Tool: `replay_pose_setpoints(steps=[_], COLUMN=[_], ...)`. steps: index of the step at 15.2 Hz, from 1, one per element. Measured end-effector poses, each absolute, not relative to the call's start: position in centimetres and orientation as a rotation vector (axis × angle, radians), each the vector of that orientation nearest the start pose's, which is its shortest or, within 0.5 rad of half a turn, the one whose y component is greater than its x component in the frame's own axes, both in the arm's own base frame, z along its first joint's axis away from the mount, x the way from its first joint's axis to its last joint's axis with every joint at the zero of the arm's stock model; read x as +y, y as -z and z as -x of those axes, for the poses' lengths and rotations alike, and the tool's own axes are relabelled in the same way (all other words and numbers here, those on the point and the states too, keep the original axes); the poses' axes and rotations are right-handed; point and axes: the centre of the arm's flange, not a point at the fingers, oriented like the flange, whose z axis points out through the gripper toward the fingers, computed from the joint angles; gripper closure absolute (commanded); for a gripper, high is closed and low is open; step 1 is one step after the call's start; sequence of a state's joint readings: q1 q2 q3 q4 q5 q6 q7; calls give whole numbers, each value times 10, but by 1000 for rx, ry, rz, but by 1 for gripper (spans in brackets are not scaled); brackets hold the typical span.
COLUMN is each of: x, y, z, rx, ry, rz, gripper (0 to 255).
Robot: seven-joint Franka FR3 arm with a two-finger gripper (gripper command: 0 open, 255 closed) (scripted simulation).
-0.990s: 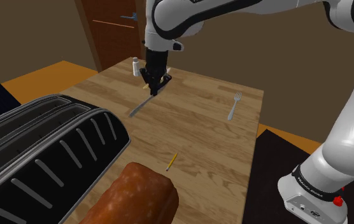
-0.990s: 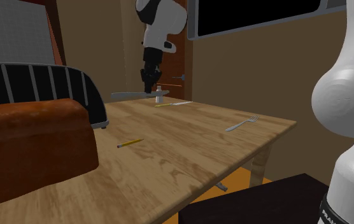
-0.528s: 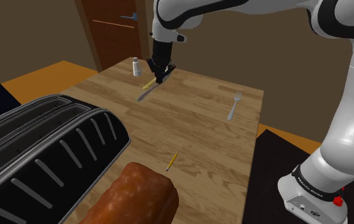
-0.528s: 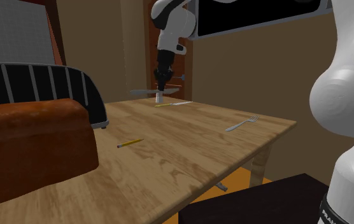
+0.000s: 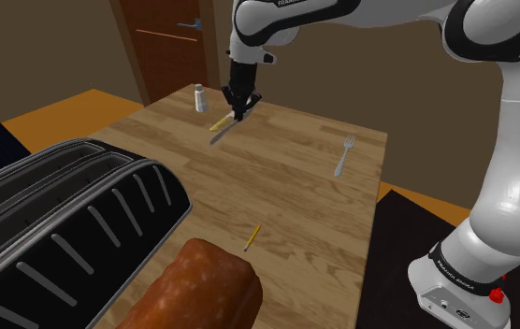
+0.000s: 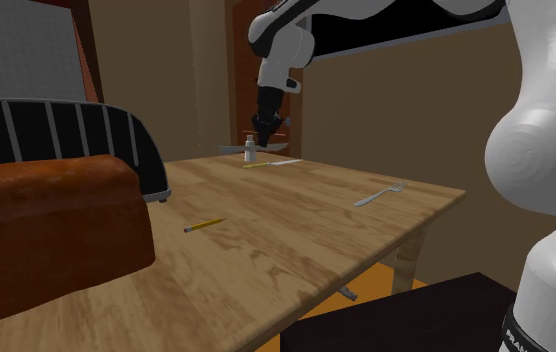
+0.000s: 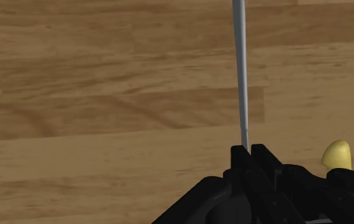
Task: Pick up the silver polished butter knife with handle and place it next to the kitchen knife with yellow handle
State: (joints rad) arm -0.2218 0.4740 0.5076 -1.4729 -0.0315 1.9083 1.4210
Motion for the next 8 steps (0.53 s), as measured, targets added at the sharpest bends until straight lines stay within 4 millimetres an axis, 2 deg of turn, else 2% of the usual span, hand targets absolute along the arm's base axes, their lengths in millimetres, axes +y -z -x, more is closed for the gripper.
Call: replay_pose_setpoints(steps=[8], x=[136], y=[-392], z=[-673], rx=[1658], ry=[-200], rz=[2492], gripper=[255])
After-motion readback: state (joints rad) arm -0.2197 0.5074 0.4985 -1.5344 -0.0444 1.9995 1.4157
